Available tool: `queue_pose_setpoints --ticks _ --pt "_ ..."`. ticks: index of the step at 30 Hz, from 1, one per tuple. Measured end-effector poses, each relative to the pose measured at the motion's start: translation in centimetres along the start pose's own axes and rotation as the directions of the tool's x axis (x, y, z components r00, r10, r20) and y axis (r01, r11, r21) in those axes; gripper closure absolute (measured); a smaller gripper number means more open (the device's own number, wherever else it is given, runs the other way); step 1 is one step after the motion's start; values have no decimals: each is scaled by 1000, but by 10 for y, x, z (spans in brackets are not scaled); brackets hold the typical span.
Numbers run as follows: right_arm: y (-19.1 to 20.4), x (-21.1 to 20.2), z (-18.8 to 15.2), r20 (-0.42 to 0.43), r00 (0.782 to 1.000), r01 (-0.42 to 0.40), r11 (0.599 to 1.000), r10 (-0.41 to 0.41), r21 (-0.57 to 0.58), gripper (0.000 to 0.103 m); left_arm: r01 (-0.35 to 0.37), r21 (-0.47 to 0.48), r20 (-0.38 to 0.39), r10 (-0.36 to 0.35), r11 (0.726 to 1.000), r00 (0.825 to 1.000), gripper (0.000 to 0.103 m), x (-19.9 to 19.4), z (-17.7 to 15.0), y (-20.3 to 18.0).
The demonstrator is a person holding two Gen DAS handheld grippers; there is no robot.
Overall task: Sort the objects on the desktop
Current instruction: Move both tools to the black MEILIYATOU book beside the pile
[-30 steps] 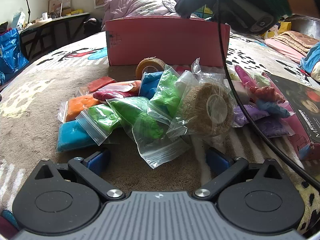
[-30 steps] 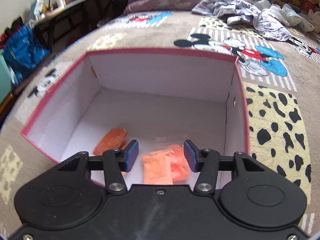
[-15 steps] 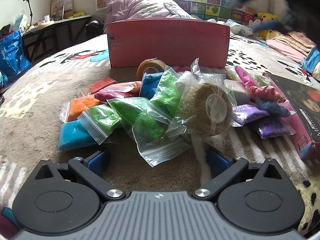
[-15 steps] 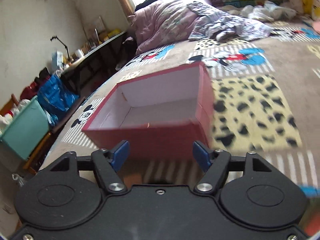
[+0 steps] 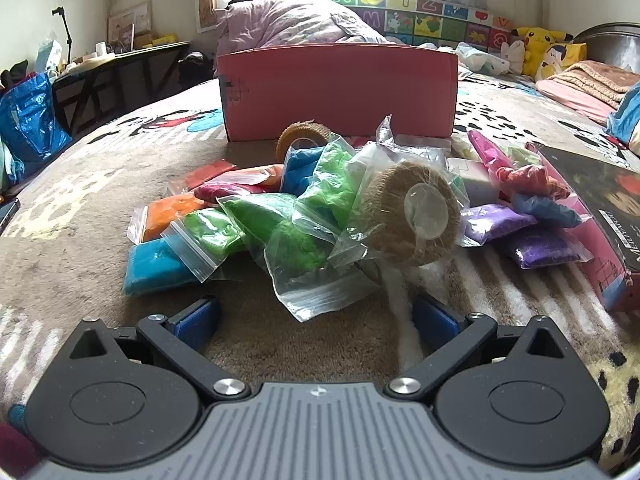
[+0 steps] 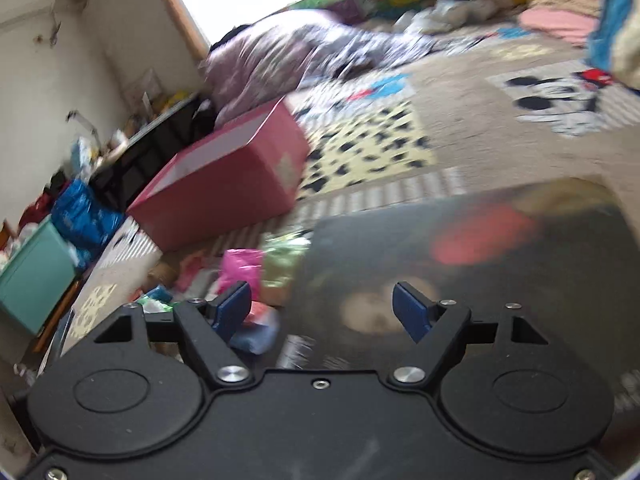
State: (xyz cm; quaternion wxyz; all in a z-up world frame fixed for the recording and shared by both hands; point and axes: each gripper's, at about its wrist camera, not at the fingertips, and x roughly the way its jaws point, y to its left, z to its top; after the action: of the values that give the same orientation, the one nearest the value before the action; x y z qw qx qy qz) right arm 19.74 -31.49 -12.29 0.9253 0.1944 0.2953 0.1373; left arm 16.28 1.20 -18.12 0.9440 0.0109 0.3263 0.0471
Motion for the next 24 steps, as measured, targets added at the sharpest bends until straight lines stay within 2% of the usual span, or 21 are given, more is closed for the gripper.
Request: queue_pose_setpoints --ticks 4,7,10,13,15,18,20,22,24 --pt "-25 -25 -21 95 994 55 997 -60 57 22 2 20 -8 -2 1000 1000 0 -7 -2 -4" --pt "-42 -40 -27 166 980 93 990 -110 107 22 28 40 -20 -27 999 999 0 -14 -3 -8" --pt "-55 -52 -26 232 961 125 983 -153 133 20 91 62 -5 -90 994 996 0 -25 -4 -16" --pt "-72 -55 -25 249 945 167 968 -212 189 20 173 72 68 -178 982 982 0 -42 -6 -29" --pt "-83 -60 -25 265 935 173 956 -235 235 18 243 74 127 -251 967 960 0 -53 -8 -37" --pt "-99 -64 -25 270 928 173 939 -257 299 16 382 65 187 -387 922 903 0 -62 -9 -48" --pt "-109 -64 -26 260 927 174 924 -270 339 16 442 81 198 -449 893 871 0 -62 -10 -58" --pt "-114 -66 -28 258 921 193 917 -292 349 16 477 92 189 -485 874 854 0 -59 -8 -69" --pt "-117 -65 -29 255 917 212 916 -307 342 16 516 64 180 -518 854 836 0 -52 -3 -75"
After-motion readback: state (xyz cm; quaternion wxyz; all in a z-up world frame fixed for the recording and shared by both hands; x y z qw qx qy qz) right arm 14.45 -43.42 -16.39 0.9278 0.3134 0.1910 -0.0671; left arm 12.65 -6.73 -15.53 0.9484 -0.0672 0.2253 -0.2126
